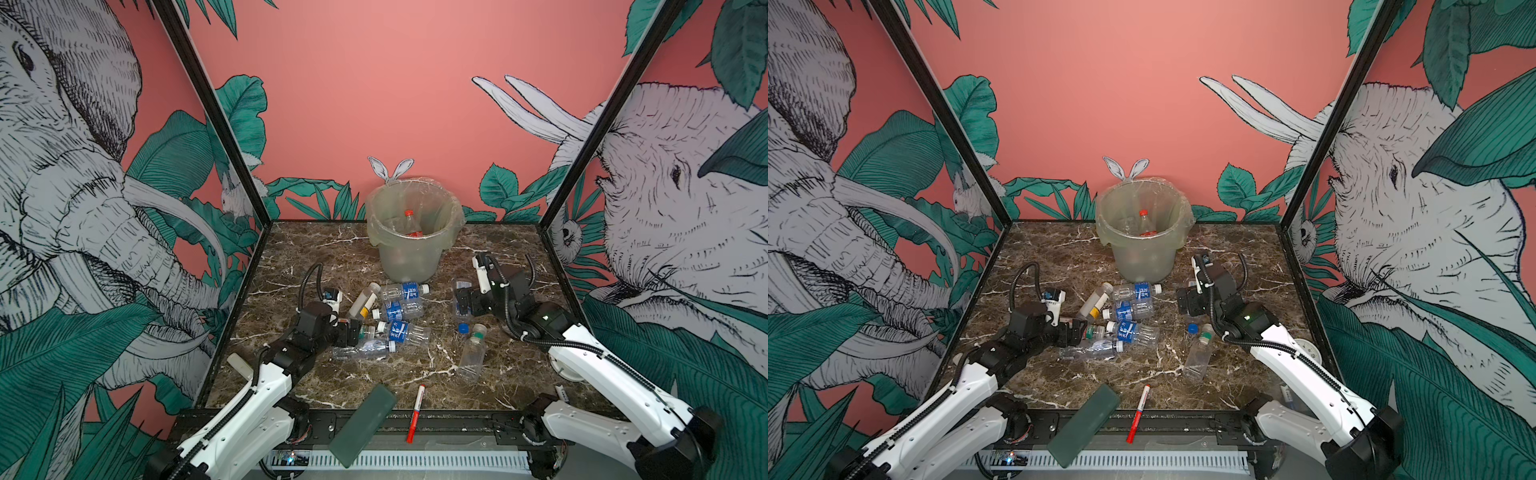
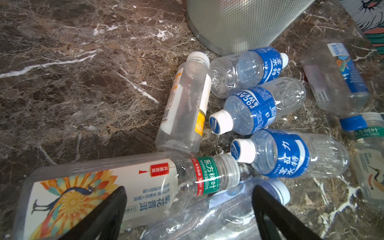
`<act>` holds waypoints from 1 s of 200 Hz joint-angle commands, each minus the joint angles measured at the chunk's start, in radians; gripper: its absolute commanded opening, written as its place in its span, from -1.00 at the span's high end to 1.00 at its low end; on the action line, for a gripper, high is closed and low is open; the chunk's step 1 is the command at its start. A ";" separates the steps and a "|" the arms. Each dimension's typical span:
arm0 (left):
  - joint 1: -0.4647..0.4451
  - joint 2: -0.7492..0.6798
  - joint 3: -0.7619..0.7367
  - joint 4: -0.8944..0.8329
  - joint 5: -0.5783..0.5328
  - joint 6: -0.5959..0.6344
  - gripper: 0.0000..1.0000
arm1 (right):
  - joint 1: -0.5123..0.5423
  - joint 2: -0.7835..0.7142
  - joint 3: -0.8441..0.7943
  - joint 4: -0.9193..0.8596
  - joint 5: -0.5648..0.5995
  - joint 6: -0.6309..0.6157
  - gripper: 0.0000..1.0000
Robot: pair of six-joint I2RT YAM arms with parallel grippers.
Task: Throw the plastic bottles in the bin
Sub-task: 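Release the clear bottle into the bin and lower the right gripper back toward the pile, then close the right gripper on the blue-labelled artesian bottle lying near the bin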
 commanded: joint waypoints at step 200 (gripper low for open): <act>-0.166 0.152 -0.109 0.470 0.159 0.159 -0.93 | -0.092 0.396 0.033 0.076 0.015 0.174 -0.98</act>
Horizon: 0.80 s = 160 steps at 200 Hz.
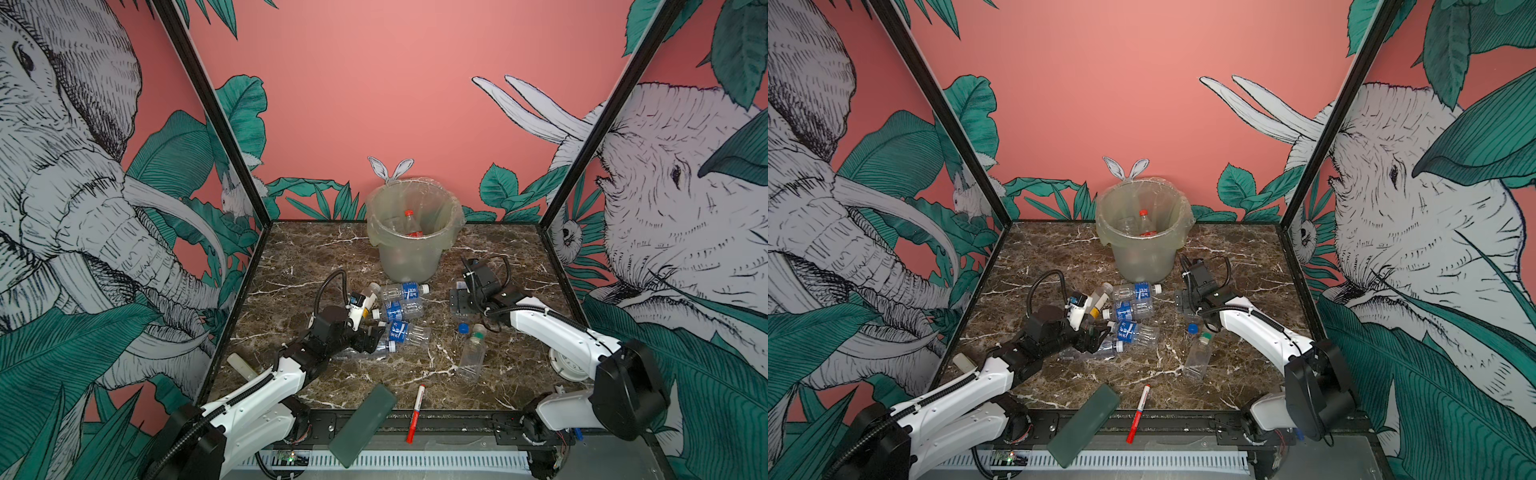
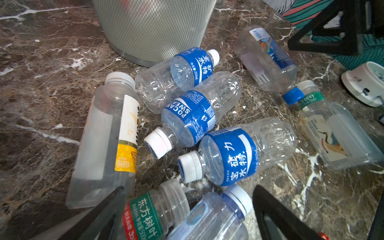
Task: Throw the plastic bottles in the bin
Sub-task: 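Close the right gripper on the blue-labelled artesian bottle lying near the bin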
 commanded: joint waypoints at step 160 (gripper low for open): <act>-0.021 0.040 0.009 0.050 0.003 0.014 -0.93 | -0.022 0.240 0.102 -0.001 0.026 0.070 -0.90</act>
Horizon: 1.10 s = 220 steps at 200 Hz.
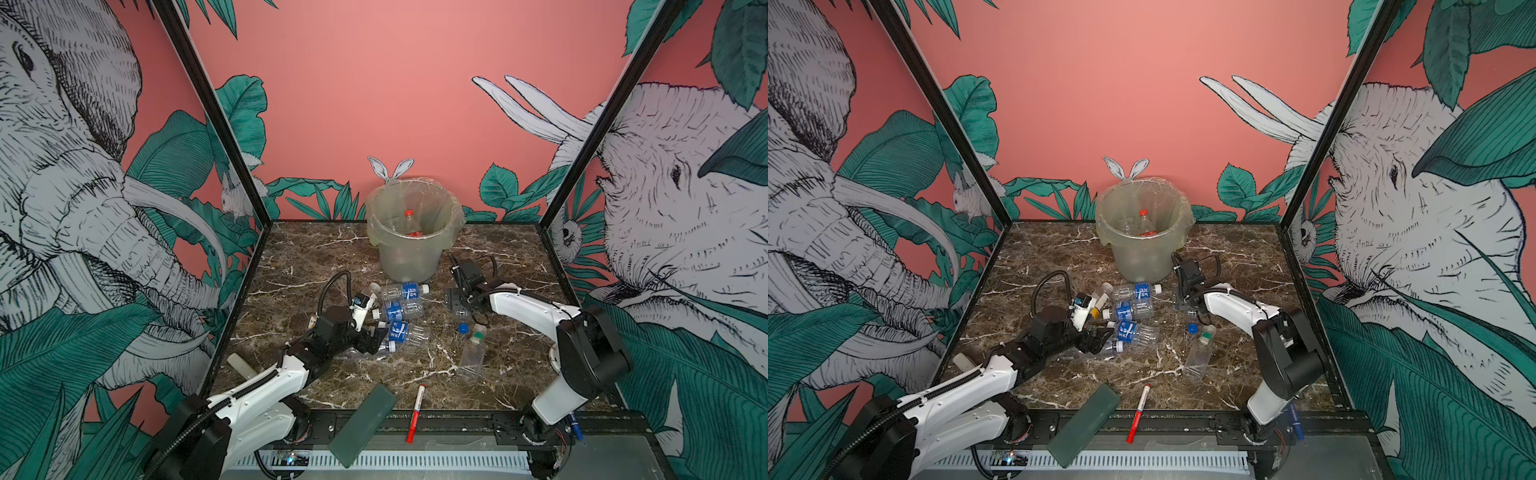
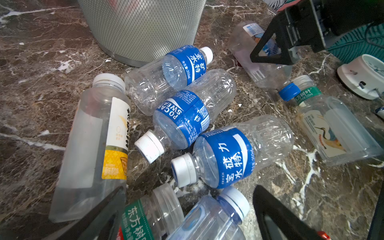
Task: Throw the plastic bottles in the bin
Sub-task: 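Close the right gripper on the blue-labelled artesian bottle lying near the bin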
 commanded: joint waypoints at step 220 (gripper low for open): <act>-0.005 0.069 0.029 0.018 0.001 -0.001 -0.93 | -0.001 0.093 0.007 -0.006 0.037 0.044 -0.53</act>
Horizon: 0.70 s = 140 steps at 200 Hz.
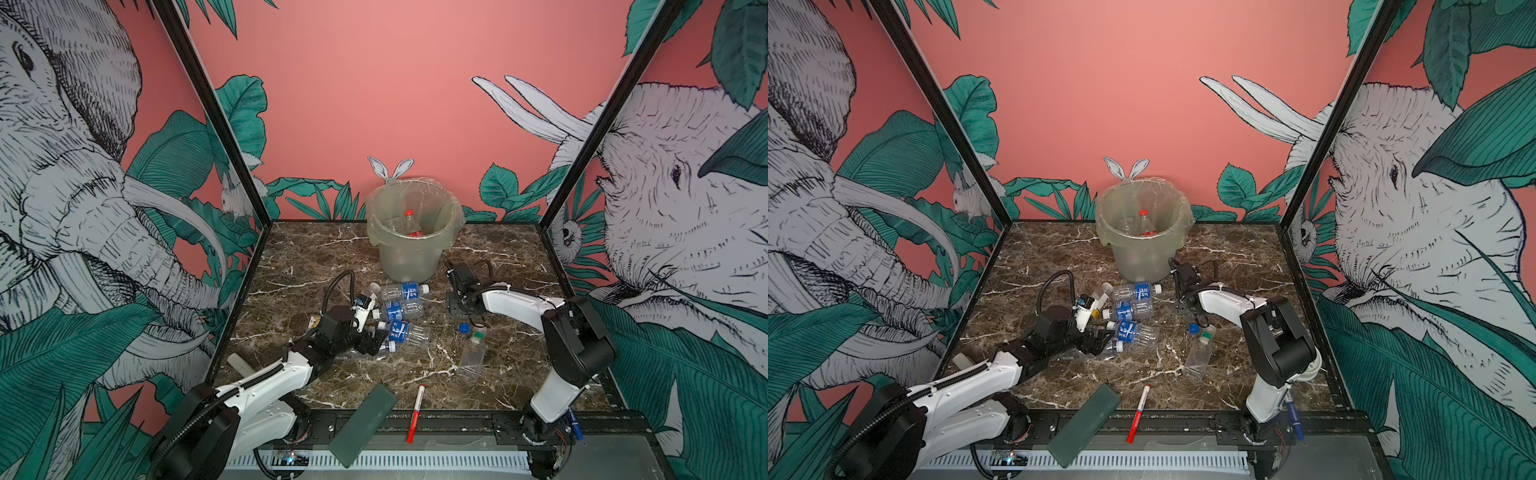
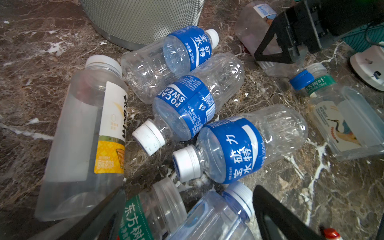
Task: Throw the plastic bottles in the bin
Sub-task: 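Close the right gripper on the blue-labelled artesian bottle lying near the bin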
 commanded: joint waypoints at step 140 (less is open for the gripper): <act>-0.004 0.036 0.035 0.021 -0.004 0.004 -0.92 | 0.008 -0.076 -0.036 0.056 -0.015 -0.003 0.00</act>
